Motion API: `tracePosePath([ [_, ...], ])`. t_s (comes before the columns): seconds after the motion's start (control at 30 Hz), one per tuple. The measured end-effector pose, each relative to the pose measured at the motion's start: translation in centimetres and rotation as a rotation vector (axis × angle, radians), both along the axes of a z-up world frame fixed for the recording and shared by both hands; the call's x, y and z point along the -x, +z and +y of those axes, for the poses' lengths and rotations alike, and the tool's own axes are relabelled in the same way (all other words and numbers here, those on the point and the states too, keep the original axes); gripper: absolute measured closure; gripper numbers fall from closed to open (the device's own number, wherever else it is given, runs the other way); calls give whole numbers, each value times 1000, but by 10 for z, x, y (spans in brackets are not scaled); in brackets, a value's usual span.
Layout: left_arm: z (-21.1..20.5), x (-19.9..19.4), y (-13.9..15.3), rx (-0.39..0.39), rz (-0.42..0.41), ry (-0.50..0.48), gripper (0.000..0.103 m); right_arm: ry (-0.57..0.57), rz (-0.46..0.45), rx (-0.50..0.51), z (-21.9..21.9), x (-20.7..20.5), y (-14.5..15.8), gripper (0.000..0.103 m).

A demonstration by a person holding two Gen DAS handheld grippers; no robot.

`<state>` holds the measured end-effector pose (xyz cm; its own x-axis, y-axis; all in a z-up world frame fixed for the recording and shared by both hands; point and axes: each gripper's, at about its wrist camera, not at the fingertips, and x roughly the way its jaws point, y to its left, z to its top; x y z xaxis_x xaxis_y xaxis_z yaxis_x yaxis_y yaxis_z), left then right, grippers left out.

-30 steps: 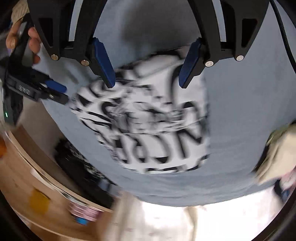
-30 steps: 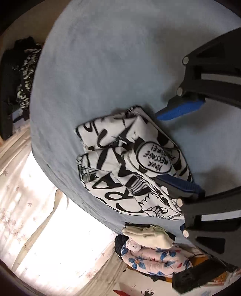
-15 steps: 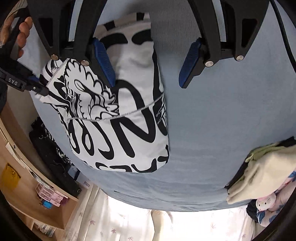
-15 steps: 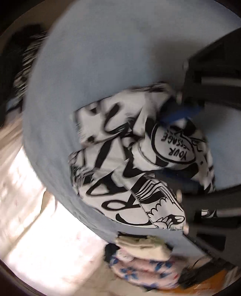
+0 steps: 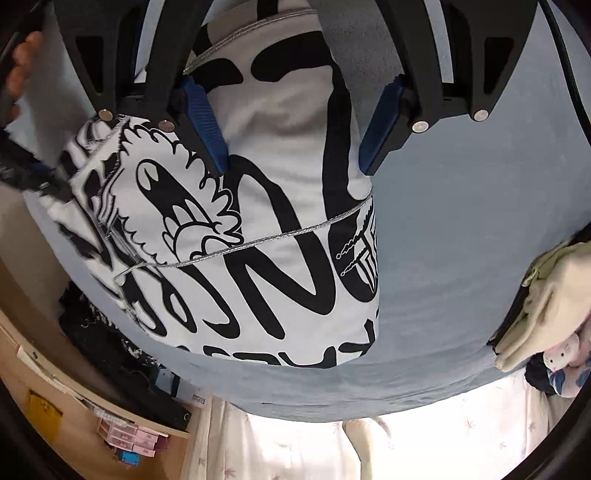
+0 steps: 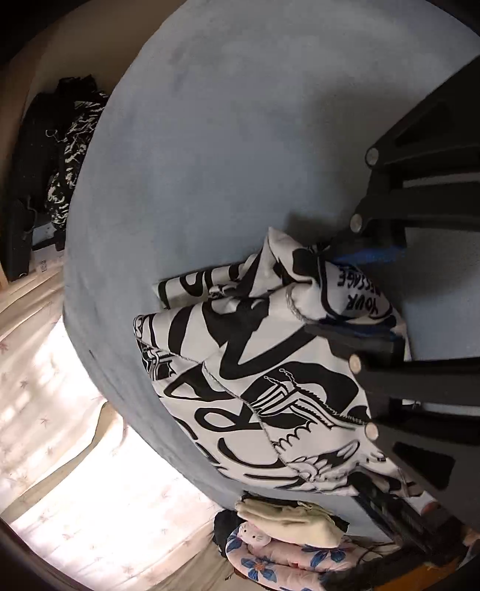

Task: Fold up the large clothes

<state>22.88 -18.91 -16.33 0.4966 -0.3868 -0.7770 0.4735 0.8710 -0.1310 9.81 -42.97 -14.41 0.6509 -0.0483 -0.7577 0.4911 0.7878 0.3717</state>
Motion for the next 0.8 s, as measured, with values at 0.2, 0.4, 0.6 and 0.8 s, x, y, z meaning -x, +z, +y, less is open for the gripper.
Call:
tracePosePath([
  [0.2,13,1,32,29,-15,-21,31,-50,13,194,11,6,46,54],
  [0.4,14,-24,72,38,-136,30,32,34,-91,317,34,-31,88,50],
  [0.6,-8,-81,60,64,-54,70,32,198,-65,227,46,-128,72,50],
  [0.8,-32,-111,27,39,7,89,33,201,75,233,25,-190,27,51],
])
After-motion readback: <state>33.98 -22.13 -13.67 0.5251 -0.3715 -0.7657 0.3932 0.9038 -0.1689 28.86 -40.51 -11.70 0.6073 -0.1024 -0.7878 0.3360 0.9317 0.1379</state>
